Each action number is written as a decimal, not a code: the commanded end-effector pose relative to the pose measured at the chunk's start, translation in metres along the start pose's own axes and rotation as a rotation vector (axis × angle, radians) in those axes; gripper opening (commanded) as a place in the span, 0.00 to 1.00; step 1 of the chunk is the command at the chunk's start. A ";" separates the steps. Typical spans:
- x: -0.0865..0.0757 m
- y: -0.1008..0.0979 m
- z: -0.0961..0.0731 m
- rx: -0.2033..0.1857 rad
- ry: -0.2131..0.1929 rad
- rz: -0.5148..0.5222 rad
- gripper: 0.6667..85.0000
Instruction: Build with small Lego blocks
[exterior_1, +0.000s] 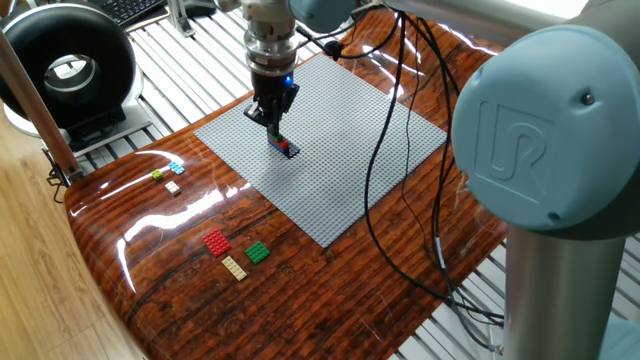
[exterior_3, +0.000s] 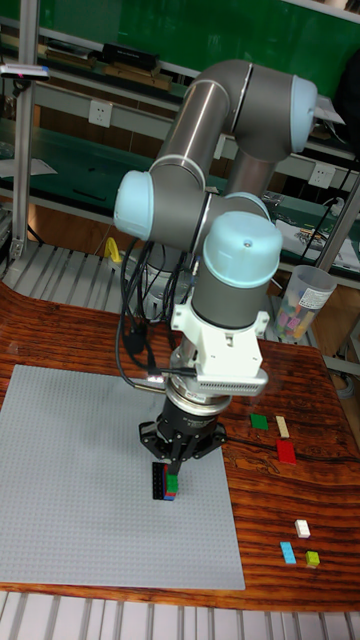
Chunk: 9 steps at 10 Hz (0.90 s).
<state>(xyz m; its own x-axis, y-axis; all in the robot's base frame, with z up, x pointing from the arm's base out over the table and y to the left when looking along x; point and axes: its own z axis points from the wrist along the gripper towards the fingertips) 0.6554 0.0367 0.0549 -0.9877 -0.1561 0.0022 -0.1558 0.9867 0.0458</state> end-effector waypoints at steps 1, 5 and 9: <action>0.006 -0.018 -0.011 0.001 0.010 -0.010 0.01; -0.002 -0.028 -0.011 0.040 -0.019 -0.082 0.01; -0.003 -0.022 -0.011 0.019 -0.021 -0.030 0.01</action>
<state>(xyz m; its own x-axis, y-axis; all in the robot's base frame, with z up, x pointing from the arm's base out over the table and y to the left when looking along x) 0.6604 0.0098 0.0631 -0.9783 -0.2067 -0.0115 -0.2068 0.9784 0.0022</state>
